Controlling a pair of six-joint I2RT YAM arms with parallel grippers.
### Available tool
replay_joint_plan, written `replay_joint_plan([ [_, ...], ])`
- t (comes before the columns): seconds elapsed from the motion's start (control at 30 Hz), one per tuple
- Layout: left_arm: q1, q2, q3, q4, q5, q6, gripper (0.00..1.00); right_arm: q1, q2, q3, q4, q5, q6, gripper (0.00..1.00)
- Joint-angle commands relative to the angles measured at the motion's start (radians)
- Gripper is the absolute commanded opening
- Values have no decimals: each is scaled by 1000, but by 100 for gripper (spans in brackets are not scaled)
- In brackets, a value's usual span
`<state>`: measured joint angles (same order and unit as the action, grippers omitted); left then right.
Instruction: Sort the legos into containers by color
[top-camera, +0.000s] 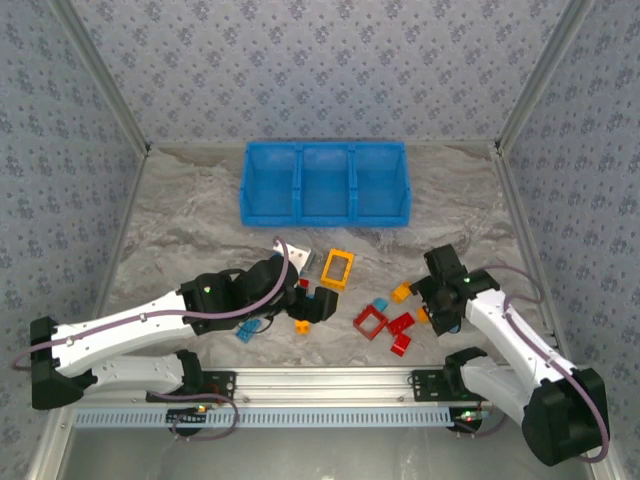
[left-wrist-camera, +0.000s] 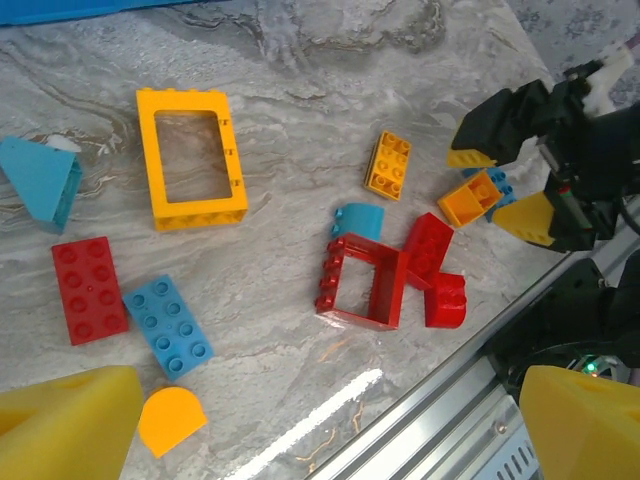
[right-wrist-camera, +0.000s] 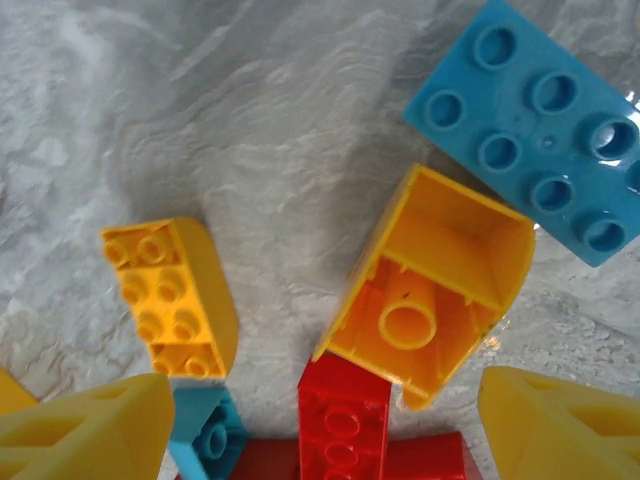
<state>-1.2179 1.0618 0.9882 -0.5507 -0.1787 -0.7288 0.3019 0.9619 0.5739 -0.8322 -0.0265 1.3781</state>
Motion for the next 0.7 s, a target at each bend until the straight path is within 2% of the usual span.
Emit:
replay_joint_plan([
  [0.0, -6, 4, 40, 35, 2, 25, 97, -38, 0, -20, 10, -45, 32, 80],
  [0.13, -6, 8, 42, 32, -1, 28, 97, -60, 4, -32, 10, -28, 23, 74],
  [0.37, -5, 4, 45, 38, -10, 24, 97, -99, 77, -48, 63, -23, -19, 55],
  [0.43, -5, -1, 43, 37, -15, 24, 97, -102, 74, -44, 70, -17, -24, 47],
  [0.57, -5, -5, 47, 33, -28, 25, 98, -92, 65, -7, 55, 5, -64, 32],
  [0.67, -6, -1, 58, 29, -48, 24, 97, -39, 45, 66, 6, 79, -110, 29],
])
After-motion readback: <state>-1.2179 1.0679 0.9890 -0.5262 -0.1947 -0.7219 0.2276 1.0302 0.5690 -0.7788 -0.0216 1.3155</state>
